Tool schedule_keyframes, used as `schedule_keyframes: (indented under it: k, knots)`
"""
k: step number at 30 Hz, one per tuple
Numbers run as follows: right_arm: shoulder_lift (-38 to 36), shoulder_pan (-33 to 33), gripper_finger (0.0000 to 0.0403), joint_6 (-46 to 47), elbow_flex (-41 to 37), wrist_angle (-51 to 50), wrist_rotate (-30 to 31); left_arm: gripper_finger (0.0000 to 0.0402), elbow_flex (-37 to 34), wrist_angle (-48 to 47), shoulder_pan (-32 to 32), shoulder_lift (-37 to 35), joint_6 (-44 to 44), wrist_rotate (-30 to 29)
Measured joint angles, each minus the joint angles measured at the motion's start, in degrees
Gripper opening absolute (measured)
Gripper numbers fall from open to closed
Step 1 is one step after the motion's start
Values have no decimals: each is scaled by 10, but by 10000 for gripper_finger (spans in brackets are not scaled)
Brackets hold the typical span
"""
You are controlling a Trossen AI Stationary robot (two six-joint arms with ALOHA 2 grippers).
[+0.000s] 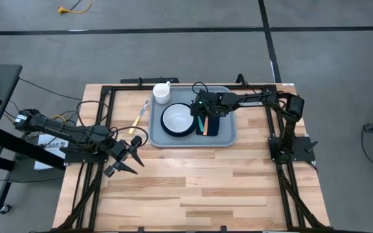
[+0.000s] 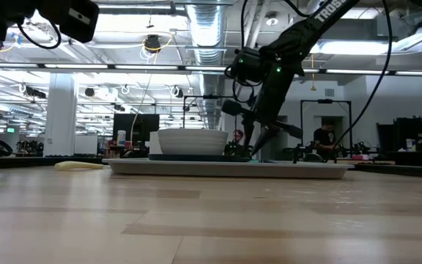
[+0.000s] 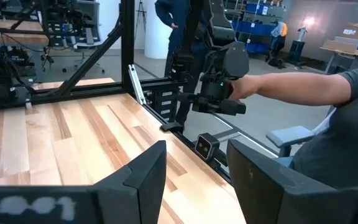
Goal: Set up tray
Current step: Put the yellow knife to the right of the orange fork on the blue napkin on the gray tray
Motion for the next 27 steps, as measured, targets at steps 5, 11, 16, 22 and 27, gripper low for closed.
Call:
schedule_keyframes:
  k: [5,11,16,22,27]
  knots:
    - [-5,3,71,-32,0,-10,45,157,0,-7,0,0,4,-7]
    - [-57,26,70,-74,2,-41,141,157,0,-5,0,0,14,-10]
    - [-131,90,70,-96,0,-80,300,158,0,-42,-2,14,6,-12]
    - [-176,209,70,-107,1,-79,492,158,1,-65,-4,82,-95,-183]
    - [-179,299,70,-76,0,-79,566,158,16,-155,1,126,-163,-394]
